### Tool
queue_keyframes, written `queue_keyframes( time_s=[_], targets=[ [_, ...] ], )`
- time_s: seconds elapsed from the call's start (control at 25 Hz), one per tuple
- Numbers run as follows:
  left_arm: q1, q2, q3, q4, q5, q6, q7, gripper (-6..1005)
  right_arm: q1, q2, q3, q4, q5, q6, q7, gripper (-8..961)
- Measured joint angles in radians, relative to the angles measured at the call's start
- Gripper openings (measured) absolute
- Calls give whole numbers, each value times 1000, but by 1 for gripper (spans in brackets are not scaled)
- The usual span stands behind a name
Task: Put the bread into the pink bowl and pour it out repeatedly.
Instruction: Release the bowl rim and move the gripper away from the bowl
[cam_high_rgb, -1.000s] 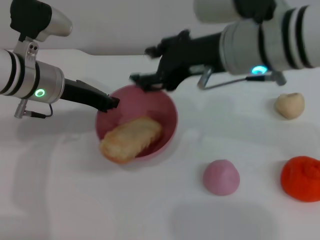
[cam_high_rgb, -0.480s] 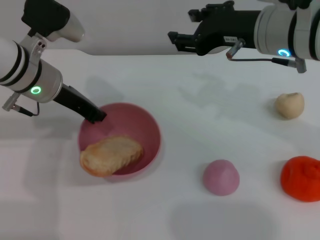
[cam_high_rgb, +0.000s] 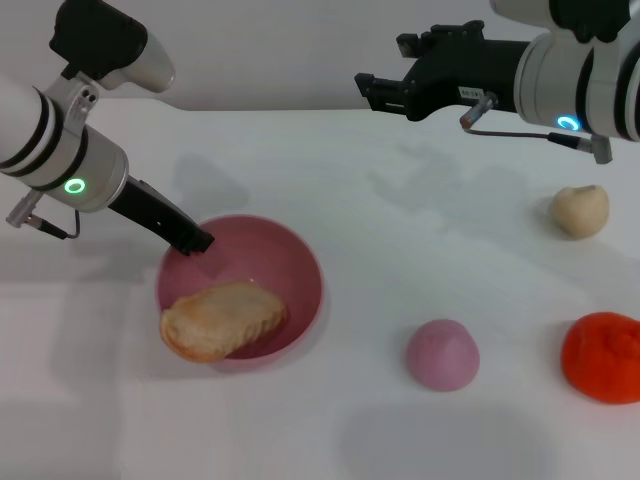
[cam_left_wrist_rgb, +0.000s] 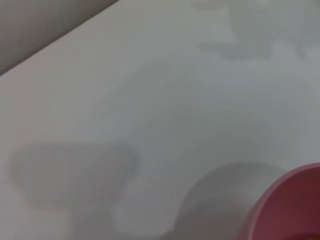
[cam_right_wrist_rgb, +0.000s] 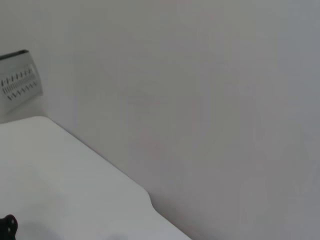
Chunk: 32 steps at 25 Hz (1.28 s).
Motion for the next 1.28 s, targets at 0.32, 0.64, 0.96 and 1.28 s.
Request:
queue_keyframes(
  time_s=[0.32, 0.64, 0.96, 1.28],
  targets=[
    [1, -4, 10, -5, 0, 3, -10, 131, -5, -1, -1, 9, 0, 5, 0, 647],
    [3, -10, 12, -14, 1, 3, -11, 134, -11, -1, 0, 12, 0, 5, 0, 646],
    [8, -12, 12, -13, 2, -29, -30, 136, -14, -1, -3, 19, 0, 5, 0, 646],
    [10, -13, 5, 9, 3, -67, -39, 412, -16, -2, -3, 37, 0, 5, 0, 646]
  ],
)
